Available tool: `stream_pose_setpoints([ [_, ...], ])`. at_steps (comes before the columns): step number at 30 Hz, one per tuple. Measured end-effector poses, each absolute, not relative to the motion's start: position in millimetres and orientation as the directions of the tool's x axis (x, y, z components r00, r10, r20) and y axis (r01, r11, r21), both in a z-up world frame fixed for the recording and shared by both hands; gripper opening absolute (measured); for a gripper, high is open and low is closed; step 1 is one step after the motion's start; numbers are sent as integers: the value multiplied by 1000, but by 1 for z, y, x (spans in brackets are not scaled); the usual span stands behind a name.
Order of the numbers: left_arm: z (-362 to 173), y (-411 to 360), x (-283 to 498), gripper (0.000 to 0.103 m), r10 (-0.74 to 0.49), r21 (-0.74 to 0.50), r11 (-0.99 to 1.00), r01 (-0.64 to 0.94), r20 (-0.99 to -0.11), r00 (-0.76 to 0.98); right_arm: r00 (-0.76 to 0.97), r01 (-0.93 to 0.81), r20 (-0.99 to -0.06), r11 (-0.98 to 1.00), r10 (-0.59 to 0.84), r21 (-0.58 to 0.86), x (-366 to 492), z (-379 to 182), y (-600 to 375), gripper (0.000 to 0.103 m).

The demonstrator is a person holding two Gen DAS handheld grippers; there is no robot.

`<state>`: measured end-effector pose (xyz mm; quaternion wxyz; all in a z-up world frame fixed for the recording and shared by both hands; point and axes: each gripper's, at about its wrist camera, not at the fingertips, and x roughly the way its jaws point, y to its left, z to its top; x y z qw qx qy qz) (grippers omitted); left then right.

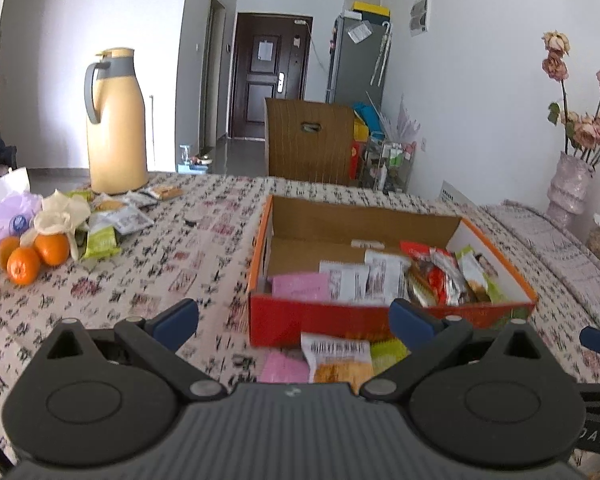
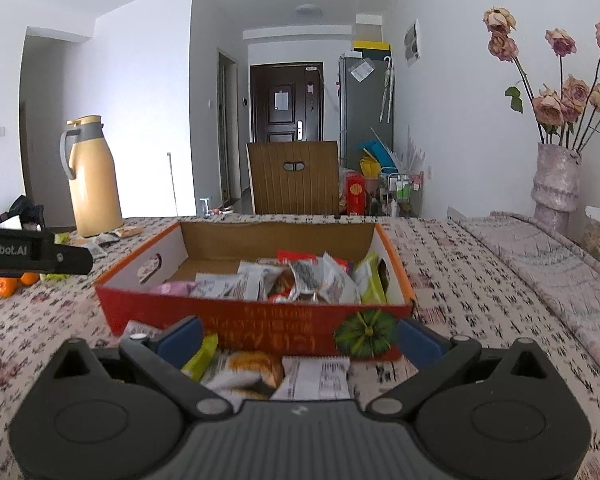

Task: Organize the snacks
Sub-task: 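Withdraw both grippers from the box back toward the snack pile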

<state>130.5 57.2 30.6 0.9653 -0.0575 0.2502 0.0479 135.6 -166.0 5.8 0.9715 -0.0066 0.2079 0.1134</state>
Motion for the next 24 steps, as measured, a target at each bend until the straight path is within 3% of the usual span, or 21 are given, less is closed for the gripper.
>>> stream_pose_setpoints([
  [24,-38,33,74,103,-113,-72,994,87,-631,767,820,-203,-537,978,197,48,78,-50,-194,103],
])
